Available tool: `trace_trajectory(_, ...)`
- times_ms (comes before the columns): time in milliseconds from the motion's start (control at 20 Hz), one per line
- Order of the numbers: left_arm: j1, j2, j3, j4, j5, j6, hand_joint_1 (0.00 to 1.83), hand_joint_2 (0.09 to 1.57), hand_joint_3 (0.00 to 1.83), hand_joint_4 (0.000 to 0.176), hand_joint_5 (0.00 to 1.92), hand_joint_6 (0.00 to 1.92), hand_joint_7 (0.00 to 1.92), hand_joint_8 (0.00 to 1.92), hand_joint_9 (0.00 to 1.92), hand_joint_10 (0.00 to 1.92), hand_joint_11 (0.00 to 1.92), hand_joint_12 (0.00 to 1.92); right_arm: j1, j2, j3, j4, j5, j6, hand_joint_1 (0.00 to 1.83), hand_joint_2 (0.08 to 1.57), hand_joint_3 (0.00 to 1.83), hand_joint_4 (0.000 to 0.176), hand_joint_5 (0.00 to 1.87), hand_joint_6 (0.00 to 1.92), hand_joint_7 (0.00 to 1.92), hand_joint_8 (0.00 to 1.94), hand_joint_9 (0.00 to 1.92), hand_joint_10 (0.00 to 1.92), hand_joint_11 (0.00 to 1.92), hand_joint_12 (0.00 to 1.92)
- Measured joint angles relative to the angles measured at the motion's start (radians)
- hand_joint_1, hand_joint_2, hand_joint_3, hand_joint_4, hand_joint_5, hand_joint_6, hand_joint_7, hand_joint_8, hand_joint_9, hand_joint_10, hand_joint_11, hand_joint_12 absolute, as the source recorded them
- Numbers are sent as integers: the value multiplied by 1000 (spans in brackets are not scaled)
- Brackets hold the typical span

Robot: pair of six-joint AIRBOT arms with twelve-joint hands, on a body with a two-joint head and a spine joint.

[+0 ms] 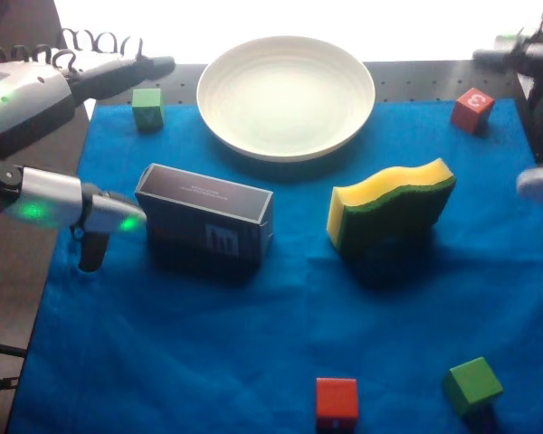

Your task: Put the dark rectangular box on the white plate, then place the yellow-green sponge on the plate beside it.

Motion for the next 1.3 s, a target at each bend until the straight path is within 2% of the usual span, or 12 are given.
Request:
trace_trajectory(150,-44,-36,33,20,50,0,787,877,0,110,112,0,97,1,43,1,0,109,0,-4,5,-3,-3,0,418,1084,0,176,357,1,223,6,149,11,36,220)
trace_trajectory(350,-113,-103,82,183,124,-109,908,804,0,35,188,3,214,4,206,8,0,654,0,-5,8,-4,-3,0,416,1085,0,176,362,3,224,3,130,0,1,212)
trace_trajectory(400,-120,-121,98,224,128,-164,843,820,3,67,144,1,184,2,180,3,0,579,0,-6,10,-3,-3,0,401,1086,0,176,364,3,221,1,132,1,1,216)
trace_trajectory(550,-139,-161,142,342,180,-275,897,852,7,107,144,2,194,4,179,5,0,458,0,-6,10,-6,-4,0,396,1091,1,173,361,0,208,1,115,3,0,156)
trace_trajectory(600,-145,-165,145,365,193,-275,920,842,2,81,187,2,243,3,245,5,2,621,0,-6,10,-6,-5,0,415,1087,0,175,370,3,207,1,120,4,2,157)
trace_trajectory(700,-154,-177,149,404,225,-283,909,846,0,93,265,12,318,11,299,10,0,786,0,-6,10,-8,-5,0,449,1094,1,176,374,3,205,0,119,2,5,166)
trace_trajectory(800,-163,-179,152,454,252,-315,973,977,10,0,704,41,718,50,697,82,249,1012,0,-6,10,-10,-6,0,469,1106,3,171,360,0,206,0,110,0,0,153)
trace_trajectory(850,-168,-186,162,471,260,-326,1049,1080,9,29,926,784,894,108,883,175,434,1118,0,-6,10,-10,-6,0,476,1112,2,173,350,1,200,1,100,1,0,116)
trace_trajectory(900,-171,-191,164,473,271,-327,1175,1114,1,30,974,903,934,887,1016,271,595,1173,0,-6,10,-10,-6,0,469,1115,2,175,345,0,196,0,83,5,0,50)
trace_trajectory(950,-173,-192,164,483,274,-328,1237,1134,2,0,997,774,894,1301,973,1220,826,1714,0,-6,10,-10,-6,0,460,1124,2,172,340,0,201,1,83,4,0,13)
trace_trajectory(1100,-193,-203,175,484,278,-336,1260,1128,0,0,1021,731,913,1351,892,1452,852,1721,0,-6,10,-11,-5,1,414,1140,6,158,331,1,202,1,105,9,45,25)
trace_trajectory(1300,-286,-174,168,504,233,-330,1240,1112,2,0,935,971,1031,1061,920,1149,757,1499,0,-6,10,-10,-6,1,447,1110,0,169,355,6,219,5,128,9,32,22)
